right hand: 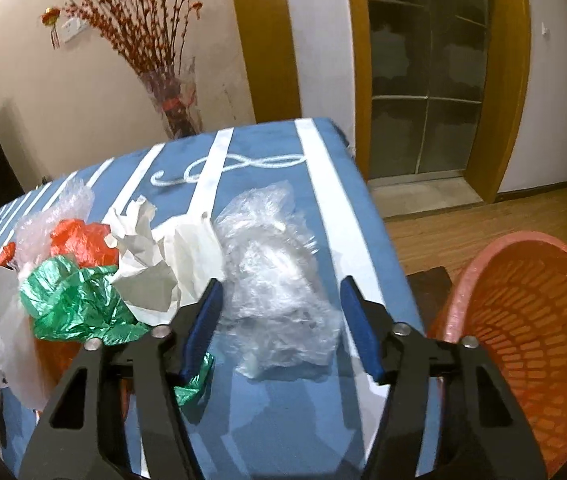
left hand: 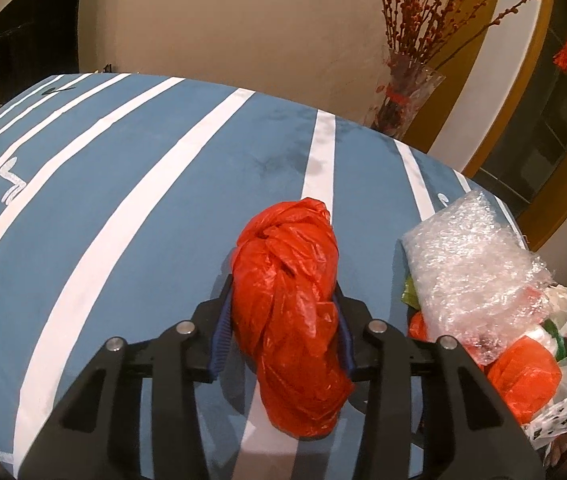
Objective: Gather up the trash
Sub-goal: 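Grasp the orange bag with the left tool while the right tool grasps a clear bag, then move both bags over the orange basket and open both tools to drop them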
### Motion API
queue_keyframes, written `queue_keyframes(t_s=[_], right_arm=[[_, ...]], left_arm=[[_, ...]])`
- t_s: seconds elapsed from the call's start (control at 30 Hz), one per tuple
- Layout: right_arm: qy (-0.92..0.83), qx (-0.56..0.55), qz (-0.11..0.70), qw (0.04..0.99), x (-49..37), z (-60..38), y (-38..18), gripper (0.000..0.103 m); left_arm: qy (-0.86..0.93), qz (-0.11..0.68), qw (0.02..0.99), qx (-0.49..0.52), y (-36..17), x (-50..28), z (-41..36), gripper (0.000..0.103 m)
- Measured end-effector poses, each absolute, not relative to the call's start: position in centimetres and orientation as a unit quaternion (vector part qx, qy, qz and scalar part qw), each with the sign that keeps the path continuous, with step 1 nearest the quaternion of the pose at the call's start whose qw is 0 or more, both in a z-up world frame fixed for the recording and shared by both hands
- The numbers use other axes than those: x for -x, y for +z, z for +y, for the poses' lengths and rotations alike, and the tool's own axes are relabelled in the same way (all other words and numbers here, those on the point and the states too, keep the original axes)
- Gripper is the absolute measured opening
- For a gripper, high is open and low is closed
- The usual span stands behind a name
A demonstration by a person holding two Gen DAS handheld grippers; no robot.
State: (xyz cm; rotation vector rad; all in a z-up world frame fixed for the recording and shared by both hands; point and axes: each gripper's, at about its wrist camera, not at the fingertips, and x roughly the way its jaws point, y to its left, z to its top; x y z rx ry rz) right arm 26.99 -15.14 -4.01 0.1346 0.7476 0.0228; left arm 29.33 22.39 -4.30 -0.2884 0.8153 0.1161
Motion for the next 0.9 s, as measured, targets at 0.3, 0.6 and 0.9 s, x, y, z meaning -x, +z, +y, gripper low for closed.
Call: queue_keyframes(t_s=[0.3,0.6,0.9], right_arm=[[0.019,-0.065,0.370,0.927,-26.2,-15.4,-4.2,0.011],[0.007,-0.075,0.340,0.937,-23.8,-17.0,-2.0,0.009],[0.003,-0.073,0.307,0.949,-20.8,-17.9,0.5,0.009]], left_arm=[[0.042,0.384,0.912,0.135,-3.4,-28.6,21.9,0.042],[0.018,0.362,0.922,0.135,-1.0,-27.0,20.3,0.042],[-0.026,0.322,0.937,0.130,3.4,-23.7,17.2,0.042]])
